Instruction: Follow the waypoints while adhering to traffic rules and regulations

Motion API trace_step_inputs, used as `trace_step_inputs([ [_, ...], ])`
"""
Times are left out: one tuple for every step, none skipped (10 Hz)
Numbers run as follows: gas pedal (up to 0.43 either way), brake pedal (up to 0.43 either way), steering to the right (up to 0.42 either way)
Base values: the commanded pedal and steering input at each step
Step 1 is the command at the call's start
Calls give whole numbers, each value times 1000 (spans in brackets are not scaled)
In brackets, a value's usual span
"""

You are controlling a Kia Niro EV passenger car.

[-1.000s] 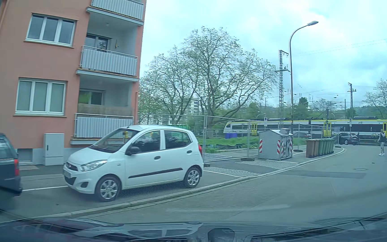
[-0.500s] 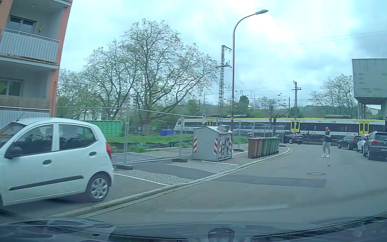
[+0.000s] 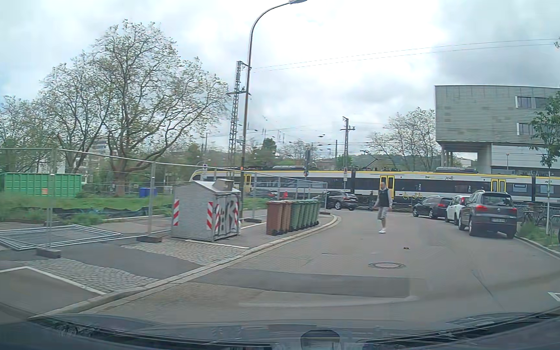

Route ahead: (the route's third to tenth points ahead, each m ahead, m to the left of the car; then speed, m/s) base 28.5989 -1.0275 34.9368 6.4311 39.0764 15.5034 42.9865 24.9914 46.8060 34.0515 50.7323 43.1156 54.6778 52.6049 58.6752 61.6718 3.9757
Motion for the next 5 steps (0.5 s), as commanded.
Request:
trace_step_inputs([
  [67,0,397],
  [67,0,364],
  [67,0,329],
  [67,0,303],
  [67,0,268],
])
